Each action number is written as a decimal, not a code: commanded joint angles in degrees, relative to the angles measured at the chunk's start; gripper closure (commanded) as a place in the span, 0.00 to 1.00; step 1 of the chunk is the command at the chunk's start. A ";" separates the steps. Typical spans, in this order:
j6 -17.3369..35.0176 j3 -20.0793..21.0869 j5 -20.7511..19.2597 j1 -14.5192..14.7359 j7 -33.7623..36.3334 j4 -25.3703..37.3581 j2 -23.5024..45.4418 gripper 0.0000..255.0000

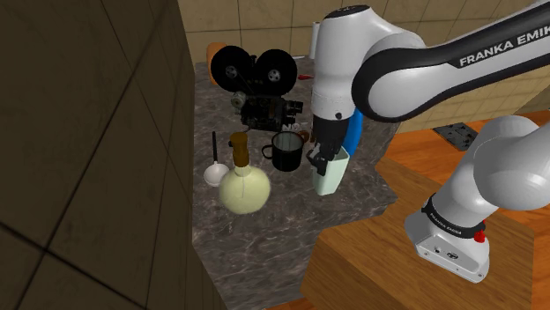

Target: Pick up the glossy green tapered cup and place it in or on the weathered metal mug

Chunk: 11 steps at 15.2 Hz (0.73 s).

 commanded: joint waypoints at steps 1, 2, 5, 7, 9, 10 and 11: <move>-1.67 -0.24 -0.08 0.07 0.11 0.93 -0.75 1.00; -2.57 -0.42 -0.15 0.07 0.11 1.44 -1.14 1.00; -5.22 -0.96 -0.40 0.05 0.13 3.04 -2.20 1.00; -6.96 -1.30 -0.57 0.02 0.16 4.17 -2.81 1.00; -8.66 -1.63 -0.75 -0.02 0.19 5.33 -3.35 1.00; -9.50 -1.80 -0.85 -0.03 0.21 5.93 -3.59 1.00; -10.34 -1.96 -0.94 -0.06 0.23 6.55 -3.82 1.00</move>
